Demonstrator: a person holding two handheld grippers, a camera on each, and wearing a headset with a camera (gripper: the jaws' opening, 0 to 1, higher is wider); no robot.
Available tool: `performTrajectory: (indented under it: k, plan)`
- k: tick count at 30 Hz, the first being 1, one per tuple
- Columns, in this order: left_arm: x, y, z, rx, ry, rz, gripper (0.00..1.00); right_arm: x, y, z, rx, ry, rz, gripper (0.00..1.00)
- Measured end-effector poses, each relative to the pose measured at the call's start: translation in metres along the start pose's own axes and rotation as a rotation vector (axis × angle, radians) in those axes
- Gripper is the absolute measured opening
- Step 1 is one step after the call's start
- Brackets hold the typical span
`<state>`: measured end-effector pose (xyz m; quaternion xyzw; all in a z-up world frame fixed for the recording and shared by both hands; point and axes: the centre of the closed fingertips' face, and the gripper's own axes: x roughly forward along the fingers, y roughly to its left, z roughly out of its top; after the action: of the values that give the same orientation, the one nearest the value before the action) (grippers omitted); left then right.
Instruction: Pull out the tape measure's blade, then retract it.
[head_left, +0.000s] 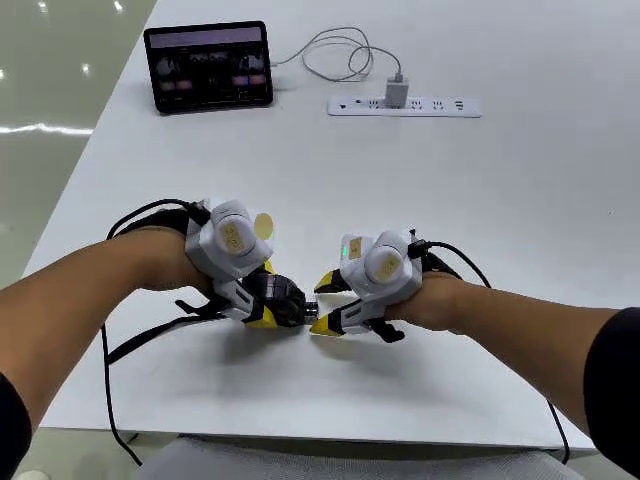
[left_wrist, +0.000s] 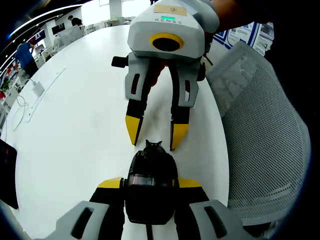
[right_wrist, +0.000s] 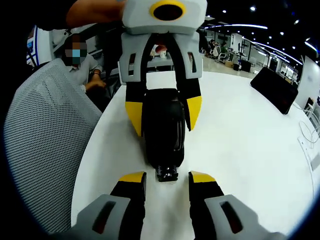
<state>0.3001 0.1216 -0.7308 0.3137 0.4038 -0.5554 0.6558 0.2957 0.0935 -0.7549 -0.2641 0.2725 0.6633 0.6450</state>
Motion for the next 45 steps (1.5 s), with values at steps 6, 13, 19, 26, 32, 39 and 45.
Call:
performTrajectory:
  k: [6, 13, 19, 26, 32, 39, 45]
  plan:
    - [-0.0005, -0.0005, 0.0004, -0.012, -0.009, -0.003, 0.35, 0.0017, -0.0024, 0.0027, -0.016, -0.006, -0.009, 0.22]
    - [0.0005, -0.0006, 0.0013, -0.018, -0.022, 0.003, 0.35, 0.0041, -0.0010, 0.0026, -0.040, -0.003, -0.002, 0.13]
    - [0.0004, -0.0014, 0.0014, -0.023, -0.023, 0.002, 0.35, 0.0074, 0.0000, 0.0017, -0.052, -0.006, 0.003, 0.12]
    - [0.0000, -0.0008, 0.0017, -0.027, -0.030, 0.002, 0.35, 0.0075, -0.0003, 0.0024, -0.043, -0.018, 0.006, 0.10]
    - [-0.0008, -0.0015, 0.0011, -0.027, -0.030, 0.002, 0.35, 0.0071, -0.0007, 0.0021, -0.025, -0.018, 0.007, 0.10]
    - [-0.0016, -0.0026, 0.0011, -0.030, -0.032, 0.006, 0.35, 0.0050, 0.0004, 0.0017, -0.023, -0.016, 0.002, 0.09]
    - [-0.0012, -0.0029, 0.0009, -0.026, -0.034, 0.002, 0.35, 0.0038, 0.0004, 0.0005, -0.017, -0.017, 0.003, 0.09]
